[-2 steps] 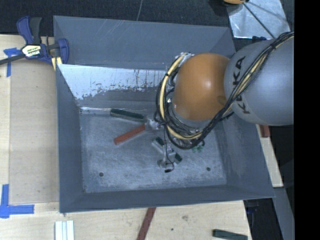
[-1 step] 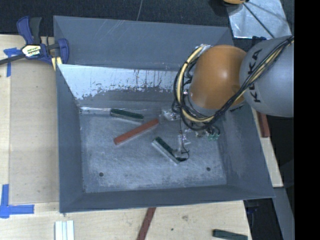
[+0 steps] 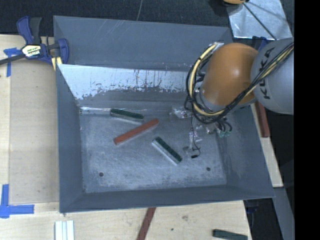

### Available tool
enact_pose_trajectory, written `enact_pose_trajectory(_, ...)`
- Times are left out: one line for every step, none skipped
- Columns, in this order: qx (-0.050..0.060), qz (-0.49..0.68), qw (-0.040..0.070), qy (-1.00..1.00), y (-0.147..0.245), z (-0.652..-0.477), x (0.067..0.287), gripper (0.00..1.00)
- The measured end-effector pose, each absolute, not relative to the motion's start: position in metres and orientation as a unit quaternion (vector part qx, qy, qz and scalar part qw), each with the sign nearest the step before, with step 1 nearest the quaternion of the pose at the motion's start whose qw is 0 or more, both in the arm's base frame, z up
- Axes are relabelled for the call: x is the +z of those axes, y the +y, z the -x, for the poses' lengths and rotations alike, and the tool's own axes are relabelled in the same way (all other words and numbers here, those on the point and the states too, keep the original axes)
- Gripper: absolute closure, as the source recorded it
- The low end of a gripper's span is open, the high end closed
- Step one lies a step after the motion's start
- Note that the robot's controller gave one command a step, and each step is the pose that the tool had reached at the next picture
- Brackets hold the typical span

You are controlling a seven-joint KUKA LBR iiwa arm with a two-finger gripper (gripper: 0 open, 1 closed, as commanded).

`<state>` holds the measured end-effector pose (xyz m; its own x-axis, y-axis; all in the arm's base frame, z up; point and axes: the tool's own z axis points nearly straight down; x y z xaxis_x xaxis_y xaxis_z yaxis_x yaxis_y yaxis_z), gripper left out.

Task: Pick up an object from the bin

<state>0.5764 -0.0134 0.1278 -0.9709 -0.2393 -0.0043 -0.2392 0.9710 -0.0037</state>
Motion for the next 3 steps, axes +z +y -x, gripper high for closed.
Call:
enact_pose_trajectory(0.001, 0.133, 0.003, 0.991, 0.030, -0.544, 0.071, 1.00)
enact_pose_trajectory(0.001, 0.133, 0.003, 0.991, 0.030, -0.544, 0.071, 1.00)
enact_pose_trajectory(-0.001, 0.142, 0.006, 0.990, 0.027, -0.523, 0.263, 1.00)
